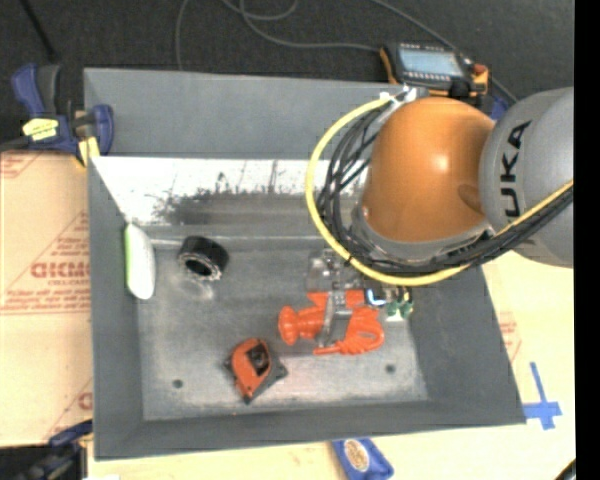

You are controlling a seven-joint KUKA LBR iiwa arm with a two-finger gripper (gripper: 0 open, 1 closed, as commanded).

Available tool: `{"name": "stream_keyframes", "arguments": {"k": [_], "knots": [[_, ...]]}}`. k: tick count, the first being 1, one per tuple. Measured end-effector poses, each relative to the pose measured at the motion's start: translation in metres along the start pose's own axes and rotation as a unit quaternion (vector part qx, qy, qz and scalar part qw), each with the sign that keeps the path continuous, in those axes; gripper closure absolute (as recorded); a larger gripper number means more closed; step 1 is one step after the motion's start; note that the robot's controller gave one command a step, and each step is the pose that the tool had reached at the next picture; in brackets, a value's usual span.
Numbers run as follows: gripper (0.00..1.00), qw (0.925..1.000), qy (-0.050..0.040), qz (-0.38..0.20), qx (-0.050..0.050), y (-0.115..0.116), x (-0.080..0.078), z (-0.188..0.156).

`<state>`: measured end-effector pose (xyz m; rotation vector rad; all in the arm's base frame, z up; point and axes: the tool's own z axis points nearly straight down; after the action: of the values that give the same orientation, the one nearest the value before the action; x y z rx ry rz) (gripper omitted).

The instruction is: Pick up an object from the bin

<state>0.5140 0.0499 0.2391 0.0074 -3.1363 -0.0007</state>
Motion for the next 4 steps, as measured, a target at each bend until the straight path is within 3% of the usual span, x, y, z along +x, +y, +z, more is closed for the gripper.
{"name": "stream_keyframes", "arguments": {"k": [1, 2, 3, 4], "knots": [[0.0, 1.0, -0.004, 0.001, -0.001, 0.0, -0.001, -0.004], [0.0, 0.9995, -0.0071, -0.031, 0.001, -0.003, -0.008, 0.038], [1.0, 0.9947, -0.0048, -0.103, 0.0, -0.019, -0.096, 0.094], [1.0, 0.9947, -0.0048, -0.103, 0.0, -0.018, -0.096, 0.094]]}}
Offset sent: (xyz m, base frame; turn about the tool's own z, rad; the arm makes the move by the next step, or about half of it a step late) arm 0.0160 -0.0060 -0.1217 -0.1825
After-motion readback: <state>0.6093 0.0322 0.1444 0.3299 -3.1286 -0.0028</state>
